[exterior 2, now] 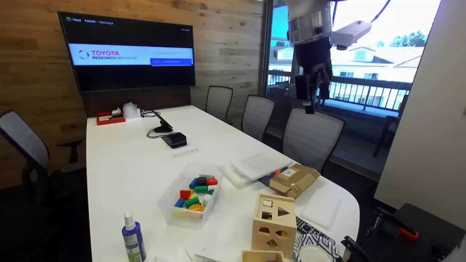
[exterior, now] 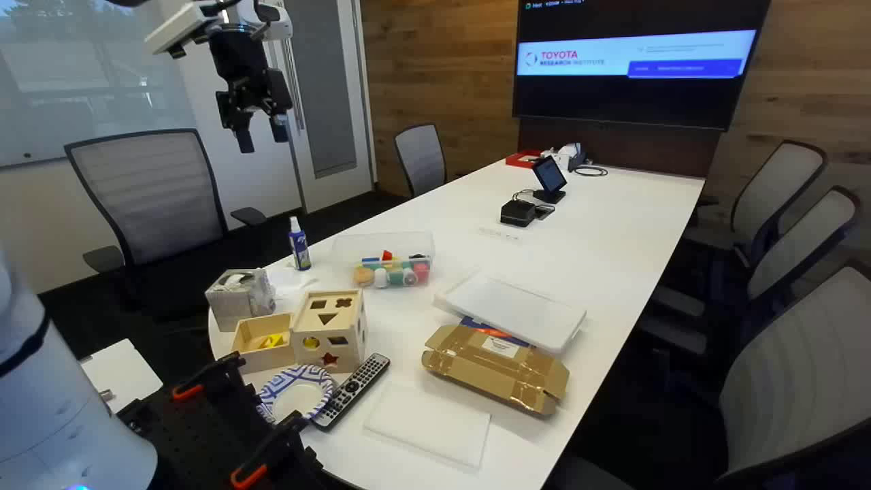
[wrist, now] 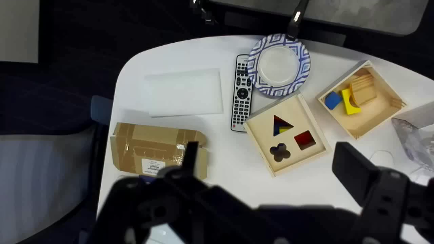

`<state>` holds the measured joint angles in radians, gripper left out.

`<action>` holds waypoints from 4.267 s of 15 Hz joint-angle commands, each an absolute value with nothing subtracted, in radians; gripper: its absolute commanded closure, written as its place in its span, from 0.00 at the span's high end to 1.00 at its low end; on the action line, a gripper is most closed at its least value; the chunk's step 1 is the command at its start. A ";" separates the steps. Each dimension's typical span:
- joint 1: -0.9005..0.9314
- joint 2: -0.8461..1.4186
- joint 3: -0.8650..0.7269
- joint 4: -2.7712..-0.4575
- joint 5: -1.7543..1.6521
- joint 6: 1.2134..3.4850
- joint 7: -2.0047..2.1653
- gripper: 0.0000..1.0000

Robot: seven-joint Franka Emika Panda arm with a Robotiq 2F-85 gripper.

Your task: Press a button on the remote control.

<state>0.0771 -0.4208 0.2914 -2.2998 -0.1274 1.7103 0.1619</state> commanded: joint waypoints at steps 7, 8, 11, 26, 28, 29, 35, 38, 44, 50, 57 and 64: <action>0.092 -0.484 0.176 -2.543 -0.096 1.948 0.186 1.00; 0.084 -0.487 0.148 -2.601 -0.086 2.015 0.171 1.00; 0.050 -0.435 0.055 -2.733 -0.052 2.230 0.122 1.00; 0.009 0.046 -0.057 -2.771 0.314 2.693 -0.168 0.35; 0.004 0.090 -0.037 -2.757 0.313 2.702 -0.144 0.20; 0.002 0.117 -0.033 -2.749 0.288 2.711 -0.107 0.13; -0.015 0.318 0.002 -2.677 0.271 2.881 -0.040 0.00; -0.061 0.419 0.052 -2.626 0.287 2.932 -0.049 0.00; -0.121 0.598 0.099 -2.546 0.257 3.015 -0.023 0.00; -0.137 0.692 0.104 -2.502 0.242 3.072 -0.011 0.00; -0.123 0.731 0.096 -2.477 0.219 3.095 0.031 0.00; -0.131 0.788 0.115 -2.439 0.214 3.097 0.030 0.00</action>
